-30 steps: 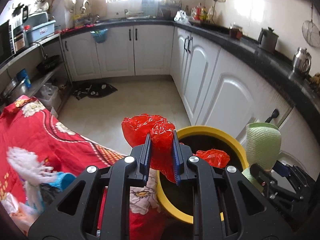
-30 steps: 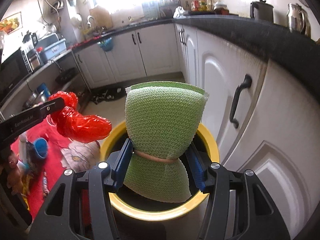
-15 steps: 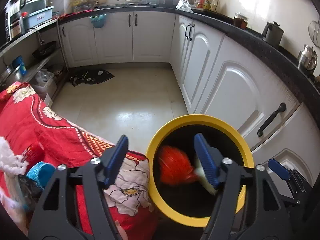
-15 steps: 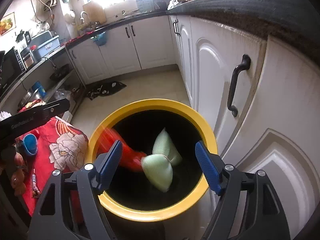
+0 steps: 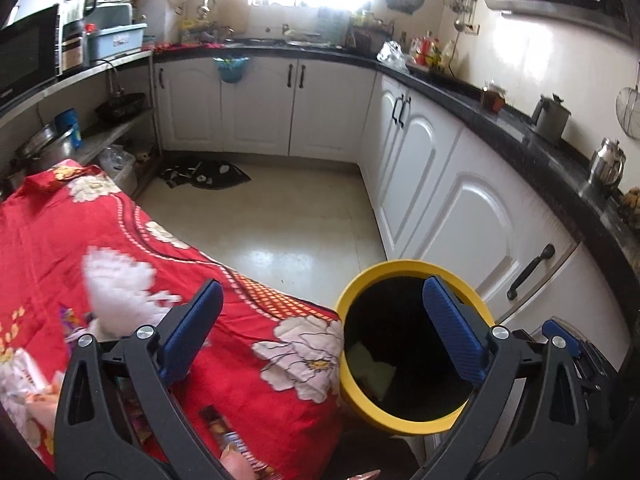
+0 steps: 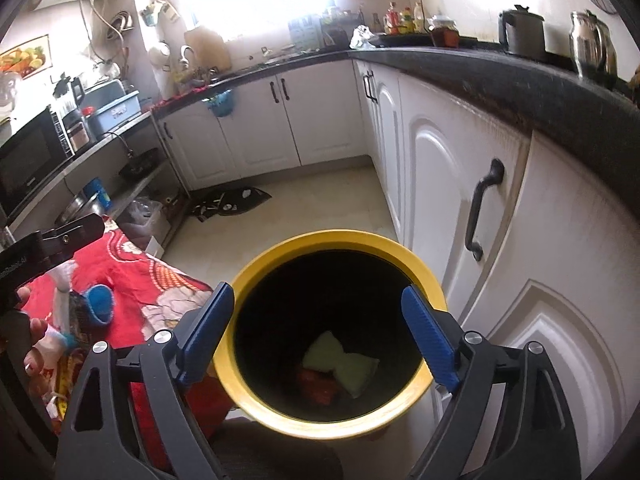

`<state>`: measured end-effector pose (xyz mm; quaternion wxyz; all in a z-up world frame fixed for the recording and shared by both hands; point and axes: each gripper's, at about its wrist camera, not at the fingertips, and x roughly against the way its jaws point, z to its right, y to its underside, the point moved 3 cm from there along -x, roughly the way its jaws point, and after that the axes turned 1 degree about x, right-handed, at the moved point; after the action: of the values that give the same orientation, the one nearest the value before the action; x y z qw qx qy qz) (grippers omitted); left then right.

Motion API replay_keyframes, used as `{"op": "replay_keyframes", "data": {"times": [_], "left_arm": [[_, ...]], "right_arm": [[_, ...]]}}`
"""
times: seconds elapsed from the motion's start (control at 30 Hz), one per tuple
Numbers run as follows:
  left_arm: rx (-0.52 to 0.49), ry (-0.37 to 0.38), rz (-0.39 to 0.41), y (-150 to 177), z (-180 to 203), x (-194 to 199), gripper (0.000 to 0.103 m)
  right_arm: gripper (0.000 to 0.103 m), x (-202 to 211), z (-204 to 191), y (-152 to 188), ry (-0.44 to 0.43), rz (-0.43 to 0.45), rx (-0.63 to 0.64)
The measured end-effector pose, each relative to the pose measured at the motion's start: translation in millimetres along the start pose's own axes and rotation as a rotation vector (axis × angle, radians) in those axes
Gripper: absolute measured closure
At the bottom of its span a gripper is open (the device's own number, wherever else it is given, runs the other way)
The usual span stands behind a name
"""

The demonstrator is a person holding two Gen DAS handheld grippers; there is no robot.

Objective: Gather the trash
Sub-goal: 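Open both tools to drop the bundle and red bag into the bin, then move both tools back over the remaining trash on the bedspread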

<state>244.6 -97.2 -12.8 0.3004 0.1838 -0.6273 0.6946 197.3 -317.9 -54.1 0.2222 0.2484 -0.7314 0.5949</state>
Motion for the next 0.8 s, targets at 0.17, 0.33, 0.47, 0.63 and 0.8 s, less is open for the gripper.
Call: {"op": "replay_keyframes", "data": {"times": [0.17, 0.33, 0.47, 0.63, 0.8], "left_arm": [[0.038, -0.002, 0.023, 0.1, -15.1, 18.7, 0.011], [0.061, -0.010, 0.047, 3.0, -27.7, 35.5, 0.011], [0.073, -0.017, 0.062, 5.9, -36.7, 47.8, 0.011], [0.085, -0.031, 0.080, 8.1, -47.5, 61.2, 0.011], [0.107, -0.050, 0.094, 11.7, -62.1, 73.0, 0.011]], "right_arm": [[0.017, 12.2, -10.8, -1.8, -0.015, 0.022, 0.022], [0.015, 22.2, -25.0, -5.3, -0.038, 0.045, 0.044], [0.014, 31.7, -37.4, -6.1, -0.057, 0.057, 0.062], [0.013, 41.0, -53.4, -7.8, -0.086, 0.070, 0.086], [0.012, 48.7, -69.6, -8.4, -0.115, 0.081, 0.112]]}}
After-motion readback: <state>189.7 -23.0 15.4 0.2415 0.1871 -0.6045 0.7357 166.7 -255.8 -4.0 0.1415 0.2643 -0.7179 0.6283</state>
